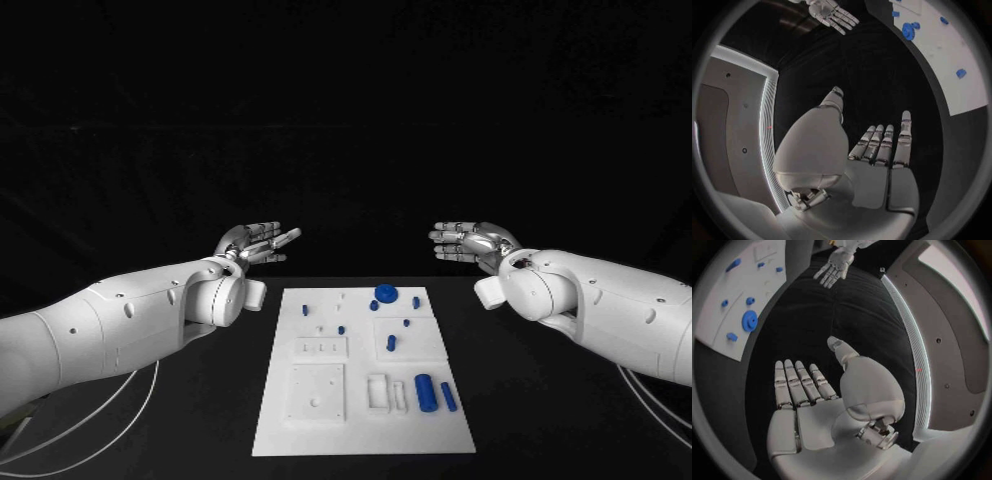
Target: Assemble the parts on the task board
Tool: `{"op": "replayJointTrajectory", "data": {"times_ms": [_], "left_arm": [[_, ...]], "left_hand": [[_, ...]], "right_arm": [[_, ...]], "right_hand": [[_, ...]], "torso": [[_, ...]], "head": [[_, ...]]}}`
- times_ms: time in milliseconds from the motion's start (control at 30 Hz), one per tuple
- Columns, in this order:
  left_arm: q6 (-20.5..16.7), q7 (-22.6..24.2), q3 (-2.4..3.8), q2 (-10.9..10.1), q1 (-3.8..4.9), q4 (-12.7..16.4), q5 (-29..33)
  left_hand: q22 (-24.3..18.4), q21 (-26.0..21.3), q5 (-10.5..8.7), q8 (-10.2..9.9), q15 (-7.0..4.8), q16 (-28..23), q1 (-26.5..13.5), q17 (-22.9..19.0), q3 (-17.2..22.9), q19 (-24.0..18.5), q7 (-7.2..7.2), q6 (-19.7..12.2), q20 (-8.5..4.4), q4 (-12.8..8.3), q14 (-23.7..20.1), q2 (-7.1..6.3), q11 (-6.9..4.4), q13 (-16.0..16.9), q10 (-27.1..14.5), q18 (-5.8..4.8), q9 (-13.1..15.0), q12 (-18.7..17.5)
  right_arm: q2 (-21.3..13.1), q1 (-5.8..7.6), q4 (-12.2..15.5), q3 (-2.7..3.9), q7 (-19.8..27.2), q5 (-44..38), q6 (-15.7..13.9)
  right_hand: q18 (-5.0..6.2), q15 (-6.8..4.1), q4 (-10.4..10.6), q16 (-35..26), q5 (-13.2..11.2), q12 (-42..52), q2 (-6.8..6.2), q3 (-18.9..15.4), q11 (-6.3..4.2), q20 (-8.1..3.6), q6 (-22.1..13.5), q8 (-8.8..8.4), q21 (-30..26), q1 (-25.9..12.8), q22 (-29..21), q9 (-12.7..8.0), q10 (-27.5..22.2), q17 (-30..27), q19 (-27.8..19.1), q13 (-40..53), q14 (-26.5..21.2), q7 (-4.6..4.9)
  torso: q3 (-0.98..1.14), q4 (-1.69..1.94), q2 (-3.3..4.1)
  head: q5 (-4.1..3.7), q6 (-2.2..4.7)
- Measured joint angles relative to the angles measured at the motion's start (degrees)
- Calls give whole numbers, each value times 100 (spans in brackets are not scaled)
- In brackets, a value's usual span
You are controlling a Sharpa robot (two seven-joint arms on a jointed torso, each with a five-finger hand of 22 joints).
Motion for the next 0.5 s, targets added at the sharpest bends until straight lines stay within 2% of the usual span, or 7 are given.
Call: {"op": "replayJointTrajectory", "data": {"times_ms": [100, 133, 167, 233, 267, 333, 500], "left_arm": [[76, -4, 1, -56, 3, 62, -5], [96, -4, 1, -70, 4, 87, -7], [121, -3, 1, -90, 9, 122, -11], [157, -2, 1, -123, 19, 174, -19], [177, 1, 1, -144, 25, 206, -26], [225, 5, 2, -194, 36, 276, -48], [369, 3, 9, -324, 83, 467, -148]], "left_hand": [[53, 165, 0, 50, 23, 99, -147, 54, -64, 467, -47, 696, -34, -631, 1054, 383, -14, 32, 702, 180, 34, 31], [85, 265, 0, 50, 77, 194, -146, 87, -100, 638, -38, 987, -121, -775, 1705, 471, -12, 50, 1095, 179, 49, 33], [112, 365, 0, 50, 114, 266, -139, 110, -146, 805, -46, 1247, -255, -889, 2251, 537, -21, 62, 1419, 160, 60, 34], [157, 538, 0, 104, 85, 332, -118, 140, -217, 1072, -53, 1755, -475, -1048, 2798, 641, -37, 83, 1980, -23, 92, 79], [187, 657, 0, 116, 40, 341, -102, 145, -287, 1242, -60, 2156, -628, -1138, 3074, 713, -48, 99, 2371, -147, 112, 89], [236, 835, 0, 128, -63, 353, -40, 179, -350, 1499, -92, 2669, -800, -1267, 3461, 796, -92, 111, 2817, -229, 141, 100], [452, 1348, 0, 149, -437, 609, 87, 373, -402, 2139, -117, 2883, -1199, -1425, 4435, 924, -206, 111, 3442, -270, 149, 117]], "right_arm": [[36, 0, -57, 1, 49, -624, -48], [56, 0, -66, 2, 66, -813, -64], [85, 0, -80, 3, 89, -1066, -85], [125, 0, -99, 8, 117, -1452, -109], [144, 0, -113, 11, 127, -1676, -117], [182, 1, -139, 25, 134, -2200, -128], [275, 2, -127, 81, 103, -3457, -131]], "right_hand": [[0, -118, -87, 34, 0, 41, -43, 56, -121, -103, 700, 29, 94, 101, 40, 29, 831, 40, 682, 33, 804, 82], [-2, -179, -125, 34, 0, 41, -64, 93, -176, -163, 1017, 55, 141, 122, 57, 45, 1139, 55, 967, 45, 1123, 128], [-1, -228, -152, 58, 0, 41, -64, 120, -216, -212, 1237, 66, 176, 122, 67, 54, 1343, 68, 1167, 53, 1347, 140], [0, -336, -196, 96, 0, 69, -95, 202, -294, -319, 1638, 67, 255, 153, 85, 74, 1710, 100, 1556, 62, 1788, 121], [-2, -414, -217, 100, -4, 69, -111, 274, -342, -399, 1870, 95, 302, 169, 90, 86, 1921, 122, 1810, 68, 2072, 97], [-2, -519, -238, 100, -45, 69, -148, 350, -403, -520, 2131, 95, 355, 178, 97, 96, 2167, 152, 2153, 70, 2448, 54], [-6, -839, -290, 237, -45, 91, -291, 403, -564, -870, 2657, 129, 612, 211, 164, 121, 2684, 327, 3133, 83, 3496, -38]], "torso": [[-10, 3, -1], [-12, 3, -1], [-18, 2, 1], [-25, -2, 7], [-32, -3, 13], [-38, 1, 26], [-55, 34, 82]], "head": [[22, -45], [27, -55], [31, -70], [41, -84], [46, -89], [53, -94], [62, -86]]}}
